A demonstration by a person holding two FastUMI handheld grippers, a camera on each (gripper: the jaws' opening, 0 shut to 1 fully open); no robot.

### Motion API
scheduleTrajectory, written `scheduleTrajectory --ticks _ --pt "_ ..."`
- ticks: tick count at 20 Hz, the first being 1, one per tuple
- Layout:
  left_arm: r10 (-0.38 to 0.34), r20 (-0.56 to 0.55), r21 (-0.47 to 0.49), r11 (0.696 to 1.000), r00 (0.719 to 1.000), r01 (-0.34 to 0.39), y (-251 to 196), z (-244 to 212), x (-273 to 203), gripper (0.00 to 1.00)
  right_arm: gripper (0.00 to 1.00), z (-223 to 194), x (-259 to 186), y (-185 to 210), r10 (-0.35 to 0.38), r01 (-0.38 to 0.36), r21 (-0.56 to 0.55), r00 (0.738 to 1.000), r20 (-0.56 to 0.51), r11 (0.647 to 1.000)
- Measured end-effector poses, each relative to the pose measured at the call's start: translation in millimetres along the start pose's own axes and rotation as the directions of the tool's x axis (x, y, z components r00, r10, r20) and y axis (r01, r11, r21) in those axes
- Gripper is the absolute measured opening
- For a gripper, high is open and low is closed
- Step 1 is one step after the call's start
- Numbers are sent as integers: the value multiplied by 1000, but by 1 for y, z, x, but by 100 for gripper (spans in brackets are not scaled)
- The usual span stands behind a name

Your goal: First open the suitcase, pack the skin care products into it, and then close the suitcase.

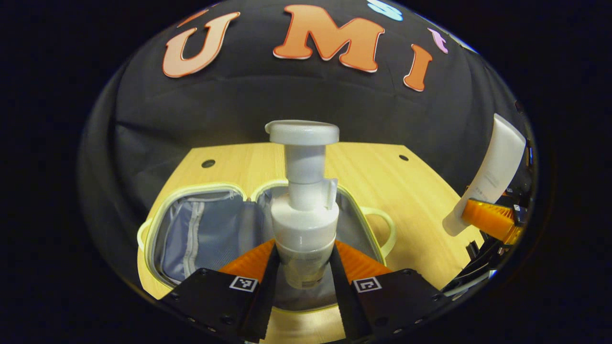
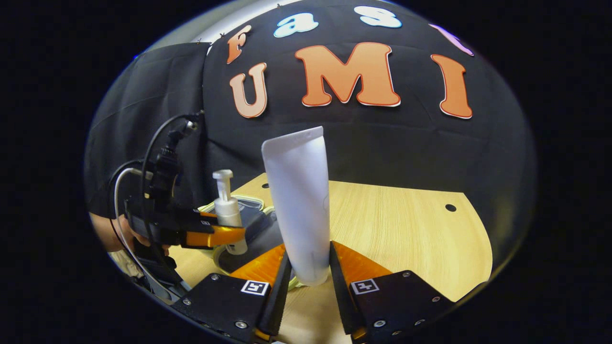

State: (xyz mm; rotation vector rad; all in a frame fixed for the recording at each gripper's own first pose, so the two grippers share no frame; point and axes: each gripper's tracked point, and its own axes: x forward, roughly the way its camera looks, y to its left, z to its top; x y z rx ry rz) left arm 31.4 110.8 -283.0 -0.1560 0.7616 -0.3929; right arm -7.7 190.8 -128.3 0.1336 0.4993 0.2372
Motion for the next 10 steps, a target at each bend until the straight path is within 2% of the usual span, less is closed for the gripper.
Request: scheduleTrajectory --ticks 4,10 --pt "-59 -120 -11 998 991 58 -5 -23 23 59 48 -5 16 10 -23 23 30 1000 -18 999" --pt "-80 -273 -24 997 959 76 -13 -42 33 58 48 -14 33 18 -47 49 55 998 -43 997"
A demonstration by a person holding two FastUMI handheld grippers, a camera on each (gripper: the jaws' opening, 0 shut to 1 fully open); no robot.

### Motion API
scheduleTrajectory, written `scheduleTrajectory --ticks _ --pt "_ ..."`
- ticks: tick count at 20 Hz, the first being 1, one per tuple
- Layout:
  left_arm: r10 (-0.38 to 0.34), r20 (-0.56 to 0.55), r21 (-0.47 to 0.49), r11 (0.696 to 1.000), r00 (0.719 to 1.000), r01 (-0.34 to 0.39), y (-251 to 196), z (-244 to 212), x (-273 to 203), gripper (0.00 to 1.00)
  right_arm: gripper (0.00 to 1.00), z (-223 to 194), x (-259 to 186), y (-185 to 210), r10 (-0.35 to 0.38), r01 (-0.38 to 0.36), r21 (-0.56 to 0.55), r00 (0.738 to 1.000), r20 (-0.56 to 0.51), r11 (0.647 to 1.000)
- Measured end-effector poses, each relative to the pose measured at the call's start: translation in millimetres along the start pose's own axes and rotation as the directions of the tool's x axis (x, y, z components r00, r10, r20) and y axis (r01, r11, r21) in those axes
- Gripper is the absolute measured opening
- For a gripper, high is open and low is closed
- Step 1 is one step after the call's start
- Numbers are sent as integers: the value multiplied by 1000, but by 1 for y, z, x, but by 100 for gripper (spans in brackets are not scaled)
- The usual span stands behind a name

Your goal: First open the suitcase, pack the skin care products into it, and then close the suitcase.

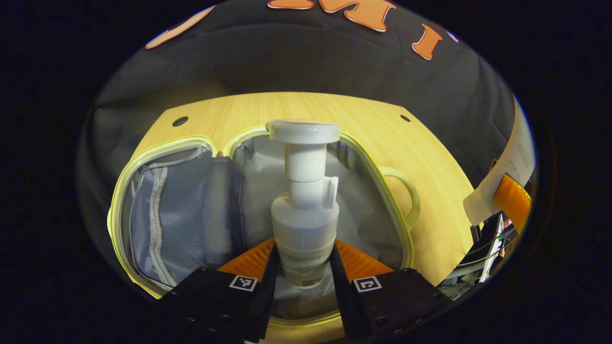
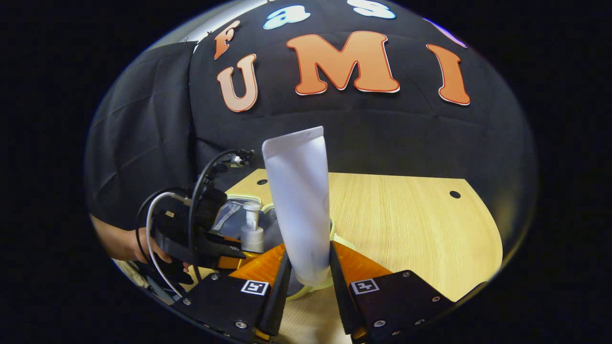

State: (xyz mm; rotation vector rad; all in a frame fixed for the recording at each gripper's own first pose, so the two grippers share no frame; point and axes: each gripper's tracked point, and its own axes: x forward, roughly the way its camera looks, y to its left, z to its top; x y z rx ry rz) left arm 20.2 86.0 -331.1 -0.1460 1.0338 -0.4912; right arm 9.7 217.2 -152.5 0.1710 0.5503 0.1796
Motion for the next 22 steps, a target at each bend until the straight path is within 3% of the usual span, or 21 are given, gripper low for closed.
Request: scheduleTrajectory --ticks 7,11,14,17,22 --pt "32 -129 -65 997 991 -40 15 -13 40 58 48 -4 15 -4 -22 22 29 999 -31 999" --pt "78 -149 -92 992 986 -92 20 -13 44 59 48 -9 24 -4 -15 17 38 998 -60 999" --pt "67 -102 -104 992 993 -78 19 -3 40 63 48 -14 32 -1 7 -3 48 996 -88 999" --pt "33 -46 -131 991 998 -39 16 7 24 76 48 -17 39 5 29 -22 64 994 -109 998" --pt "75 112 -119 991 991 -62 36 34 -22 94 48 -28 54 20 79 -67 76 984 -162 995"
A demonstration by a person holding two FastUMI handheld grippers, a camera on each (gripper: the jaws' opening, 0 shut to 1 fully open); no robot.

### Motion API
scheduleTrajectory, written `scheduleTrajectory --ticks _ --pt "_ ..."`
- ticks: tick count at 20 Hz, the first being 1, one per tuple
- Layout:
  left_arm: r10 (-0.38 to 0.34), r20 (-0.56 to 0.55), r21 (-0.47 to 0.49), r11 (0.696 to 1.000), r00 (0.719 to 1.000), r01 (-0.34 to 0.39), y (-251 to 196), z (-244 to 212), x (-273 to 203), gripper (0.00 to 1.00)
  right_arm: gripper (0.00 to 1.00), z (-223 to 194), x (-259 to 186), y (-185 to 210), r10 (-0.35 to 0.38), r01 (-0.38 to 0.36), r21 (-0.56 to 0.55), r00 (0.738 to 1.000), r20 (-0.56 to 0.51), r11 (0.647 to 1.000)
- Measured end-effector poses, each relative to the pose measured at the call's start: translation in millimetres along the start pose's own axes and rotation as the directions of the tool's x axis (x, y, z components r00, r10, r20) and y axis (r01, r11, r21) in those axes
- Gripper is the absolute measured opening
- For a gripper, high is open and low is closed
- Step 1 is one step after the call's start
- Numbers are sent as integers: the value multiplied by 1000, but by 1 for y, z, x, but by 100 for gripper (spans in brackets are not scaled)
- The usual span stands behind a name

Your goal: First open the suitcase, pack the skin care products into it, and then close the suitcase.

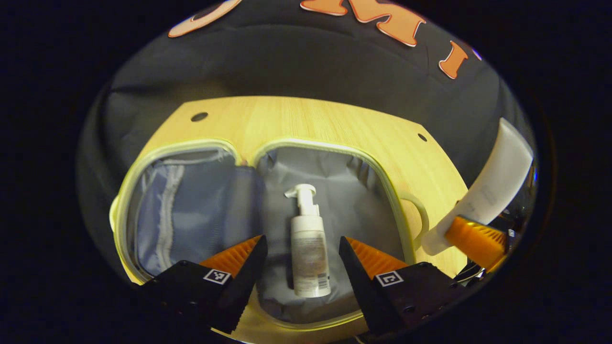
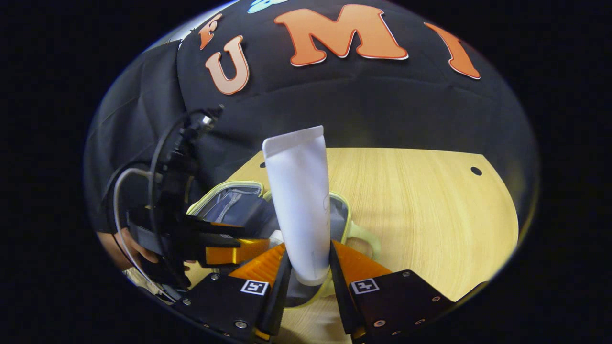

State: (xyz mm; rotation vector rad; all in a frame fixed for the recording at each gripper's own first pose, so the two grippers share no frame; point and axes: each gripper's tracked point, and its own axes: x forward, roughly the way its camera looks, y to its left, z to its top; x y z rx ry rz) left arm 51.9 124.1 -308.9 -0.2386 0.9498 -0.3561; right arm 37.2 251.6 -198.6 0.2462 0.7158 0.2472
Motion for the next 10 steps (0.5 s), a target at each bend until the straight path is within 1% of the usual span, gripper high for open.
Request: scheduleTrajectory --ticks 2,4,7,10 --pt "6 51 -38 999 999 -4 13 12 -19 94 48 -7 7 7 14 -14 0 1000 -27 1000" --pt "37 94 -75 997 995 -30 35 25 -39 94 48 -12 16 15 30 -30 6 999 -44 1000" --pt "107 159 -100 991 981 -92 76 41 -66 94 48 -22 35 27 47 -45 25 996 -79 999" --pt "194 201 -124 977 960 -171 122 47 -87 94 49 -31 47 31 37 -31 53 993 -115 998"
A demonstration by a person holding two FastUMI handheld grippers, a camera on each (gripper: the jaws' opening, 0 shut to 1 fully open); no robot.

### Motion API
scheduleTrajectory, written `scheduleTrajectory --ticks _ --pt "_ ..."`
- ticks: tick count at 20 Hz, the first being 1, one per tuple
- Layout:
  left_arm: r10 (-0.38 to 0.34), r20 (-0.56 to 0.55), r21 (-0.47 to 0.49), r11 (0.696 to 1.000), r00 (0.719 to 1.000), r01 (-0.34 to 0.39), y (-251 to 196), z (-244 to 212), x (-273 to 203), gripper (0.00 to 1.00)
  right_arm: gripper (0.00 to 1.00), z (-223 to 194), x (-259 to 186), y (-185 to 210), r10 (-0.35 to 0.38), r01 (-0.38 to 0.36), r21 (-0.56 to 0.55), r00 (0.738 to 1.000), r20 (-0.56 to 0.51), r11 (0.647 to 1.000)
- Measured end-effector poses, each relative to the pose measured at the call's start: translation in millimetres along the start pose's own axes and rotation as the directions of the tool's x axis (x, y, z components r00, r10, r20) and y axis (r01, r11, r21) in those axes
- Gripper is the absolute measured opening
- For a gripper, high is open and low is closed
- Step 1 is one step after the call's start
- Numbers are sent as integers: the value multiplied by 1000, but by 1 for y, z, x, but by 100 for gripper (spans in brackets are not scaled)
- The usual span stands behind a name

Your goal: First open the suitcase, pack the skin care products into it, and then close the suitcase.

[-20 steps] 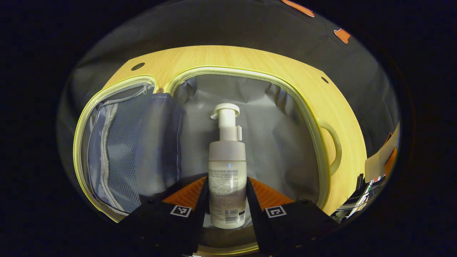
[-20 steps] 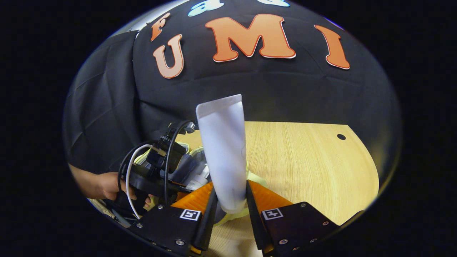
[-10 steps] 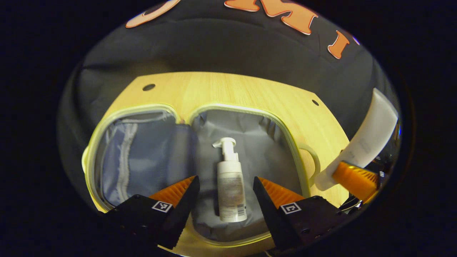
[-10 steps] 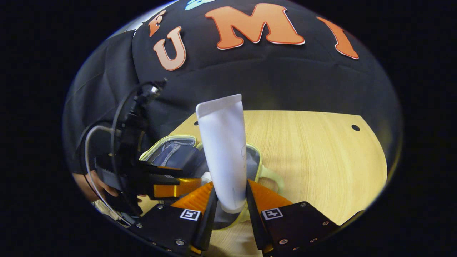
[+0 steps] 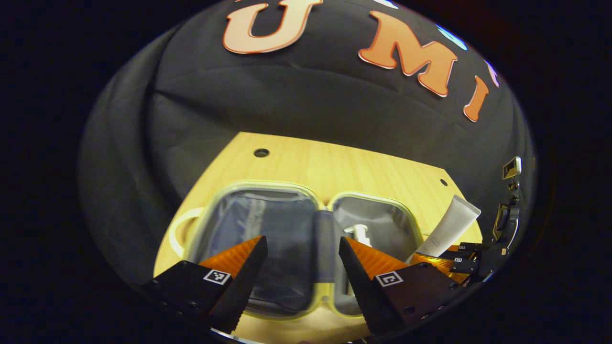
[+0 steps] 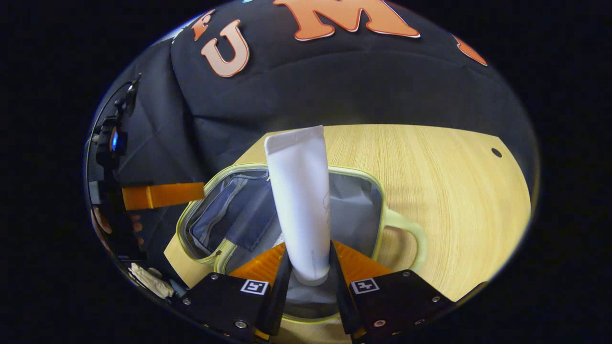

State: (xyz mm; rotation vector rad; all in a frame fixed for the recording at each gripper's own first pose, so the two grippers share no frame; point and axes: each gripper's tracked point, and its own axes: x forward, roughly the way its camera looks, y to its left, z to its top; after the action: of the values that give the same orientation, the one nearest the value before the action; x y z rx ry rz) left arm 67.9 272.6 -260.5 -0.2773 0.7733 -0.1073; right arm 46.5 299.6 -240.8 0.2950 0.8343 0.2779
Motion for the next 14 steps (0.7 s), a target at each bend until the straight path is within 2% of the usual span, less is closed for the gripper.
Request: scheduleTrajectory --ticks 5,6,7,8,9,10,11,12,14 --pt "97 11 -91 991 995 -96 76 0 -11 94 49 -21 21 -2 -22 26 58 997 -76 998" --pt "114 4 -112 987 993 -113 85 -3 -13 94 43 -21 31 -3 -23 29 73 997 -80 997" --pt "129 -3 -132 983 992 -129 88 -7 -15 94 48 -18 31 -8 -46 53 83 996 -81 995" --pt "139 -5 -149 979 990 -138 89 -10 -16 94 30 -16 39 -12 -78 85 97 994 -73 992" --pt "148 -5 -161 976 989 -147 89 -15 -16 94 31 -18 39 -13 -86 95 110 993 -85 989" --pt "157 -8 -168 973 988 -157 91 -18 -14 94 20 -17 39 -14 -93 102 119 992 -83 988" --pt "168 -12 -174 970 986 -167 102 -22 -14 94 18 -15 37 -16 -103 111 115 992 -73 987" --pt "173 -14 -183 968 985 -173 110 -24 -13 94 27 -13 35 -18 -113 119 107 992 -64 987" --pt "179 -22 -210 961 984 -179 124 -25 -13 94 26 -9 31 -13 -92 96 107 995 -45 990"
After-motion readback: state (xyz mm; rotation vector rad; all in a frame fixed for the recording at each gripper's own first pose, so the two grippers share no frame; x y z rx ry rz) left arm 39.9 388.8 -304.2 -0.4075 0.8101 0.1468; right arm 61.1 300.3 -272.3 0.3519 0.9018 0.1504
